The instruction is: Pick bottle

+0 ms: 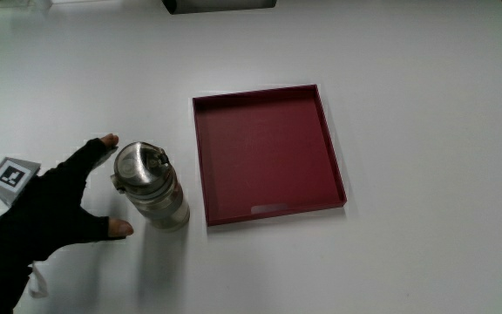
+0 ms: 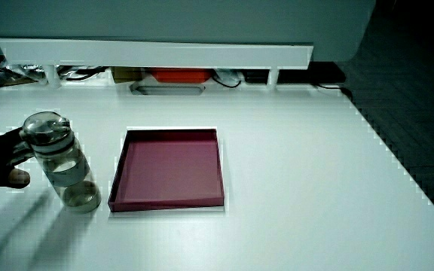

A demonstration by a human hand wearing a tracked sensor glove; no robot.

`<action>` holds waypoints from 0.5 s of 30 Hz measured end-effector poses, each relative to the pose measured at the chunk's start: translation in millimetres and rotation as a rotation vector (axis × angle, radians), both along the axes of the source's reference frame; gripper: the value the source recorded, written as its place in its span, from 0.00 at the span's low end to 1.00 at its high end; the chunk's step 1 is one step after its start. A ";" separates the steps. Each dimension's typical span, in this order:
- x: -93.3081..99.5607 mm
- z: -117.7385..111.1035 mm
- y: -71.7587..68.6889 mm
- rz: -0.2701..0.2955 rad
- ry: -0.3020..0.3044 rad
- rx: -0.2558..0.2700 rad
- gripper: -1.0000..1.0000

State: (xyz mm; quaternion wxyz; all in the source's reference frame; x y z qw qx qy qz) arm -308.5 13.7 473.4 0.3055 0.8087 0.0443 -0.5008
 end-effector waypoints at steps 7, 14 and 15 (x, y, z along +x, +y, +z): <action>10.8 22.3 7.0 -0.022 0.056 0.001 0.50; 20.1 37.7 12.1 -0.035 0.064 0.028 0.50; 21.2 38.8 13.1 -0.044 0.055 0.015 0.50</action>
